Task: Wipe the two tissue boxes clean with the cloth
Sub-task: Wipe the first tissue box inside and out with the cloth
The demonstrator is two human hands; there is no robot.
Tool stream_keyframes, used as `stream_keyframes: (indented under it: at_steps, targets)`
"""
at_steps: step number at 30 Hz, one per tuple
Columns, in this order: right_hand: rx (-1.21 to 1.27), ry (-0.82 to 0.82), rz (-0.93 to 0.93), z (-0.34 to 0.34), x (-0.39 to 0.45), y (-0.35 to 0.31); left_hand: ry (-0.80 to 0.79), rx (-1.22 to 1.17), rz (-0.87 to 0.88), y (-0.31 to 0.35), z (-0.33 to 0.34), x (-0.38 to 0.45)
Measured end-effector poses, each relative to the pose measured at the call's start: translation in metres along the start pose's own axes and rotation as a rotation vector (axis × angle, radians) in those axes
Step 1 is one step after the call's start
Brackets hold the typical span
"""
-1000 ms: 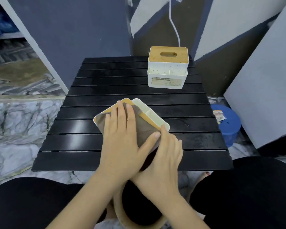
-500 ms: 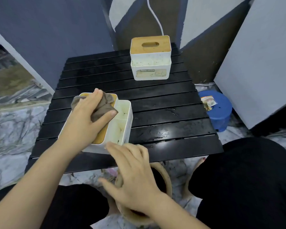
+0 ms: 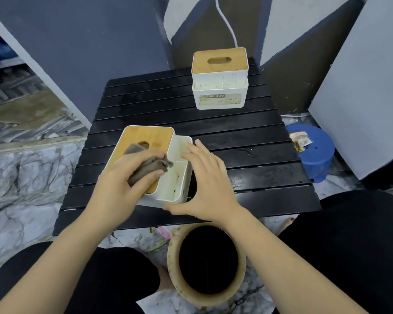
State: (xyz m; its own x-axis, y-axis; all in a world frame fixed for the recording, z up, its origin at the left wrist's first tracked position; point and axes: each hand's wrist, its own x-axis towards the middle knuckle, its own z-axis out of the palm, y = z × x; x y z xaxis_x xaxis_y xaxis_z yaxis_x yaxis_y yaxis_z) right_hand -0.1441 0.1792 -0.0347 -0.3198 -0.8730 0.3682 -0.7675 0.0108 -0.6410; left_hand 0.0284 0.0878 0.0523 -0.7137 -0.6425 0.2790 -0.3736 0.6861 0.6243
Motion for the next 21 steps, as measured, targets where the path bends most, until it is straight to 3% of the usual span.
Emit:
stream_keyframes:
  at_steps: [9, 12, 16, 21]
  targets:
    - [-0.095, 0.132, 0.009, 0.011, -0.012, -0.013, 0.011, 0.072, 0.079, 0.009, -0.010, -0.038]
    - [-0.249, 0.169, 0.068, 0.010, -0.017, -0.023, 0.077, -0.069, 0.001, 0.024, -0.011, -0.036]
    - [-0.353, 0.205, 0.119, 0.003, -0.032, -0.038, 0.389, -0.359, -0.161, 0.032, -0.009, -0.014]
    - [-0.202, 0.436, 0.001, -0.021, -0.035, -0.037, 0.731, -0.546, -0.290, 0.023, 0.002, 0.009]
